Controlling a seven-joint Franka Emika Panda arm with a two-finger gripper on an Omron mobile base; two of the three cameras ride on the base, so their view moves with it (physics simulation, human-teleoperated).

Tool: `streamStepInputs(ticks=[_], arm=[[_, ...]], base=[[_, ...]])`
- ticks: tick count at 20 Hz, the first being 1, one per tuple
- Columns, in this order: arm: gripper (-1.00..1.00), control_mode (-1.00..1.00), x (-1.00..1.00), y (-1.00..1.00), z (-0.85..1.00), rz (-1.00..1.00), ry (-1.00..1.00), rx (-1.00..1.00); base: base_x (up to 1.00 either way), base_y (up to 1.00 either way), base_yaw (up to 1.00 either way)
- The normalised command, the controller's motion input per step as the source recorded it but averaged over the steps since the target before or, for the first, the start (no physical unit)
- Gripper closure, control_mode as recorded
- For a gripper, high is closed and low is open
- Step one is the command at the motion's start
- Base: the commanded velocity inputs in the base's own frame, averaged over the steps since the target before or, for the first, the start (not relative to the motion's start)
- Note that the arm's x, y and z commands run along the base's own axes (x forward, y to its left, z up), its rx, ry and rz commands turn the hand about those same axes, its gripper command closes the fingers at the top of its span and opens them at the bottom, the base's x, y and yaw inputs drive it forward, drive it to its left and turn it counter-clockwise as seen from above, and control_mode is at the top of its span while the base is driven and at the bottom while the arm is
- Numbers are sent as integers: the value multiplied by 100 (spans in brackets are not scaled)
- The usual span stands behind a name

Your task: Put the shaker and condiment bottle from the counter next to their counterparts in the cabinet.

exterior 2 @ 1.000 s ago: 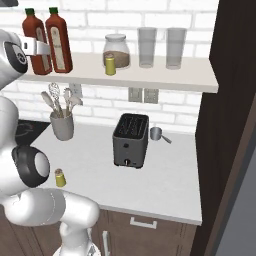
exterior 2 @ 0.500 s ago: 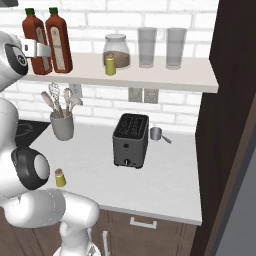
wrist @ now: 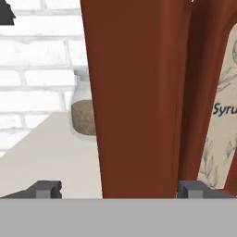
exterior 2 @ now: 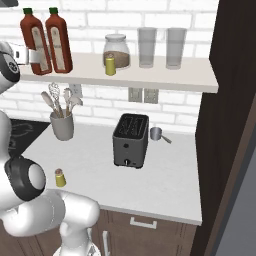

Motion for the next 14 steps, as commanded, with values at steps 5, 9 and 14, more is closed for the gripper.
streamStepInputs(ticks=[5, 9, 14], arm=[[-100, -100, -43, 30, -6, 2, 2, 2], [-100, -100, -61, 17, -12, 2, 0, 4], [-100, -100, -94, 24, -7, 0, 0, 4]], base=[[0, 0, 0], [0, 0, 0], [0, 0, 0]])
